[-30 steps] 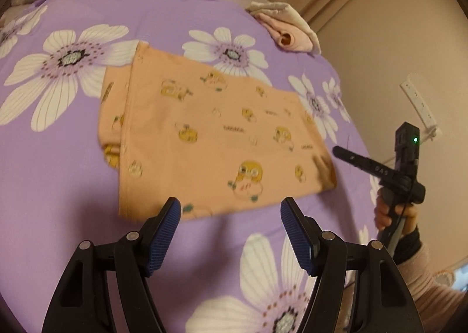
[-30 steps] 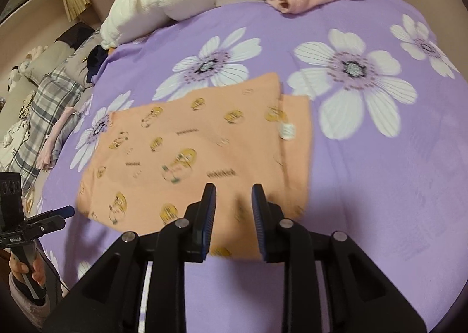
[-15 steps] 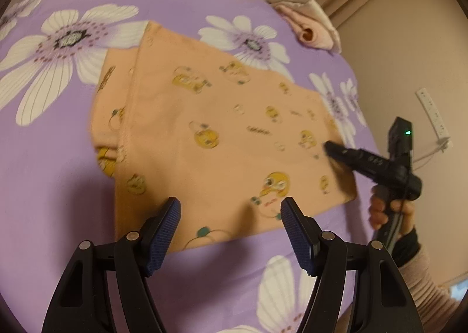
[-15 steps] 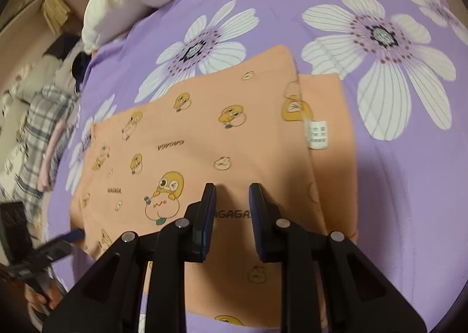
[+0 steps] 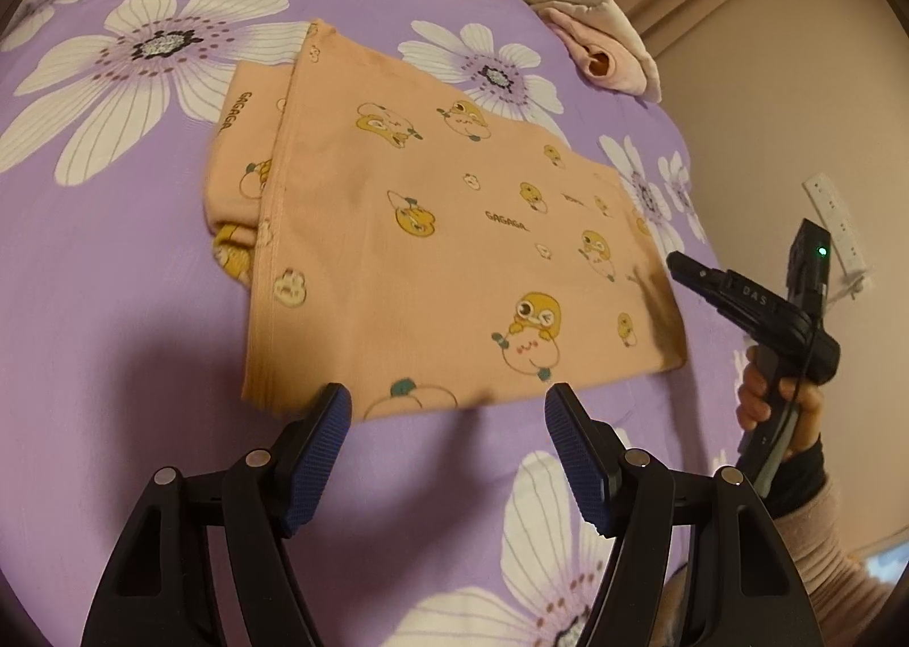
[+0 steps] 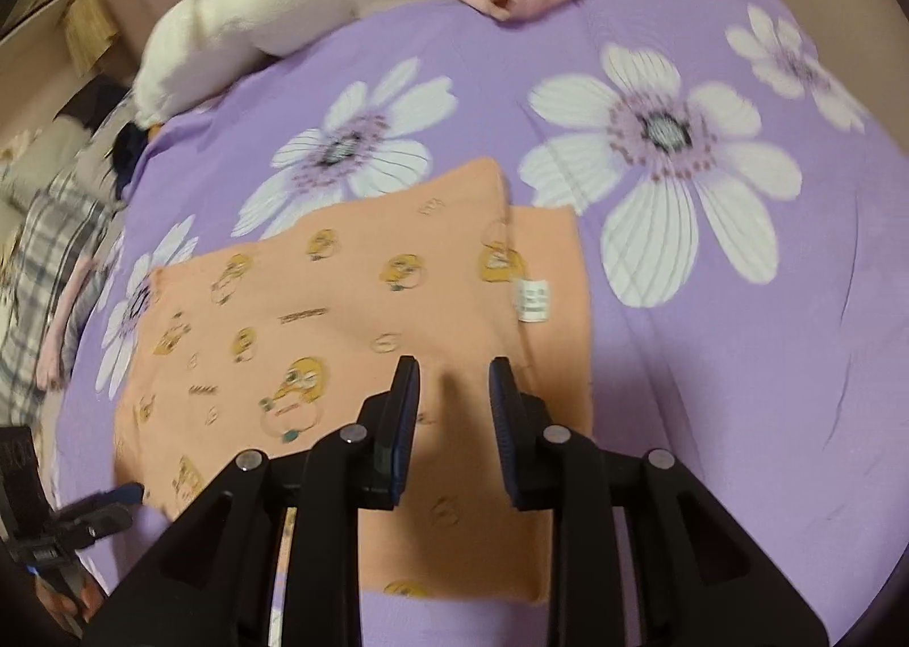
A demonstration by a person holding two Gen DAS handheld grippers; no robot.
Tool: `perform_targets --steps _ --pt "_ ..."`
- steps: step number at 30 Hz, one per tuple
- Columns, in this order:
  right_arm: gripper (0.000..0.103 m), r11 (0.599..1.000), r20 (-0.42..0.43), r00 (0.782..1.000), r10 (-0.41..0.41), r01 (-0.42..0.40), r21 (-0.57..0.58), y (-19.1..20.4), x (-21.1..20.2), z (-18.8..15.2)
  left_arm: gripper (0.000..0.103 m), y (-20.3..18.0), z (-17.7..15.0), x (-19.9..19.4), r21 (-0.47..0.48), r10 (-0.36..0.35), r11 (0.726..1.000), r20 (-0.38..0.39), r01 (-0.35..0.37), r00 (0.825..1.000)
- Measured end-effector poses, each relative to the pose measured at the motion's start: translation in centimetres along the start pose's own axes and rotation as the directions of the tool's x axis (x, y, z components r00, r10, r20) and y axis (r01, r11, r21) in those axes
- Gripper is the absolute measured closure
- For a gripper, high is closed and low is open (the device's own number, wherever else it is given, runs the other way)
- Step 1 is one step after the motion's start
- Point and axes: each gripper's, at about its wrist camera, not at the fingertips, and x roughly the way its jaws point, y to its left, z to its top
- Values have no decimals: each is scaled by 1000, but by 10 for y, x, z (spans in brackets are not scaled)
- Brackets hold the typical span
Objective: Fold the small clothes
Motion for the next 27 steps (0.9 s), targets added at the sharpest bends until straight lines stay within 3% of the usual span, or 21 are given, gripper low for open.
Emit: perform_targets --steps 6,12,20,27 --pt "73 987 11 997 74 -72 -144 41 -17 -20 34 -2 -9 -8 -7 -6 1000 10 6 1000" --pt "74 974 -11 993 117 -117 -192 70 -8 -47 34 -4 -14 -18 -15 -21 1000 27 21 999" --pt "73 964 -122 991 63 -92 -248 83 15 -76 34 1 -17 -24 -53 -25 998 47 28 999" --pt "73 956 -143 989 47 -86 -280 82 7 -98 34 5 -19 -25 -72 -35 997 48 38 998"
